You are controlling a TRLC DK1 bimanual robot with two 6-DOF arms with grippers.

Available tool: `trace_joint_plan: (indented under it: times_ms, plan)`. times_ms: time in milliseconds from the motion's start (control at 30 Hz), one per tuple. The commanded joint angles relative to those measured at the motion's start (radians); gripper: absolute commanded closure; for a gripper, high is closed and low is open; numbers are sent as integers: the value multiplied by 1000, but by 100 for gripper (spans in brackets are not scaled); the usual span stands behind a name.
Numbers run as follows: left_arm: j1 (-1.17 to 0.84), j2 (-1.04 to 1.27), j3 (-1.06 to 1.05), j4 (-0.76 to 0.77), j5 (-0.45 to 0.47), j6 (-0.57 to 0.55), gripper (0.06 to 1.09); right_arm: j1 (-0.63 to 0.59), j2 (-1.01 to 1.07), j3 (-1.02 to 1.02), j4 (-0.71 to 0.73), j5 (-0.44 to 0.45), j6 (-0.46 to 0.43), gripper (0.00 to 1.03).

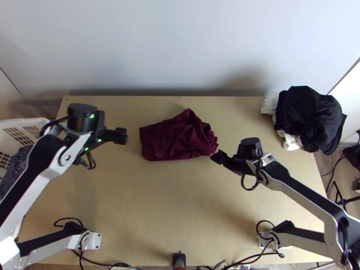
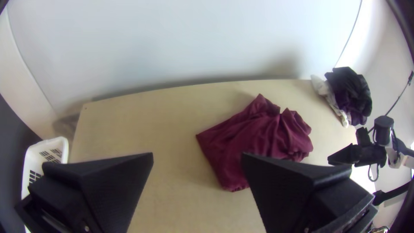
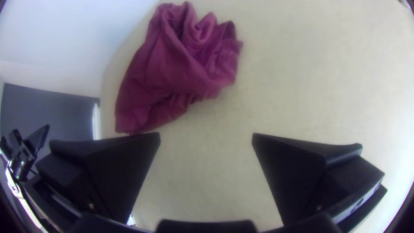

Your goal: Fold the t-shirt

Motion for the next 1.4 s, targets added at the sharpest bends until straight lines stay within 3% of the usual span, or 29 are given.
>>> trace_joint_plan:
  times_ms: [0,800,1267,1367]
  plan:
    - [51,-116,-41,-43,-18,-19,10,41,157,12,145,-7,46,4]
    - [83,-220,-90,-49,-19,45,10,90,523,295,280,-5,75,5]
    - [106,-260,-162,-3,-19,94,10,95,756,637,258,-4,106,5]
    - [126,-266,-179,5,-19,97,10,112,843,763,128,-4,21,18]
